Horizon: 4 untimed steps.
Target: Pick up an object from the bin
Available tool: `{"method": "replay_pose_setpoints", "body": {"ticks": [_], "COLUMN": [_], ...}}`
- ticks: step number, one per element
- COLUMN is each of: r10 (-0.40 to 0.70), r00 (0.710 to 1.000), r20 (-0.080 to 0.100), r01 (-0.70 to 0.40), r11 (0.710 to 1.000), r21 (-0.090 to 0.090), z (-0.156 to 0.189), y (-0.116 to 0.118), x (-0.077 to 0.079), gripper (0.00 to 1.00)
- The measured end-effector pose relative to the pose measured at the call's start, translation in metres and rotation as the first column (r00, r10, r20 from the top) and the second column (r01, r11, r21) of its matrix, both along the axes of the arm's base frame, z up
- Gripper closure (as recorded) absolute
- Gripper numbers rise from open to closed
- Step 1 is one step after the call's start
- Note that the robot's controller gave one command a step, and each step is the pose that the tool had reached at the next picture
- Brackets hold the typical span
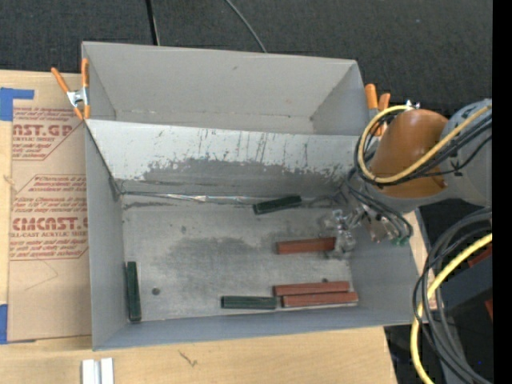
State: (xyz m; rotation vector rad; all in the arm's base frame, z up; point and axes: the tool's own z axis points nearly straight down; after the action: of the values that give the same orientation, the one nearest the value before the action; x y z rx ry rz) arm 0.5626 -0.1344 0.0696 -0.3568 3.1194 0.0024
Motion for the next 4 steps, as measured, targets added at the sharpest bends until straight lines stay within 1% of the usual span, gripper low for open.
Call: {"method": "replay_pose_setpoints", "body": {"ticks": [1,2,3,4], "r10": [-0.028,-0.028,-0.028,-0.051], "r00": [1.0,1.0,1.0,0.999], "r20": [0.002,0.002,0.002,0.009], "r01": [0.028,0.028,0.028,0.051], "r11": [1.0,1.0,1.0,0.999], "r21": [-0.002,-0.001,-0.001,-0.002], "z": [0.137,0.137,0.137,0.095], "y": [0.012,0.012,0.012,0.014], "x": [-0.007,-0.007,-0.007,-0.01], "gripper": [1.0,0.0,0.0,0.0]}}
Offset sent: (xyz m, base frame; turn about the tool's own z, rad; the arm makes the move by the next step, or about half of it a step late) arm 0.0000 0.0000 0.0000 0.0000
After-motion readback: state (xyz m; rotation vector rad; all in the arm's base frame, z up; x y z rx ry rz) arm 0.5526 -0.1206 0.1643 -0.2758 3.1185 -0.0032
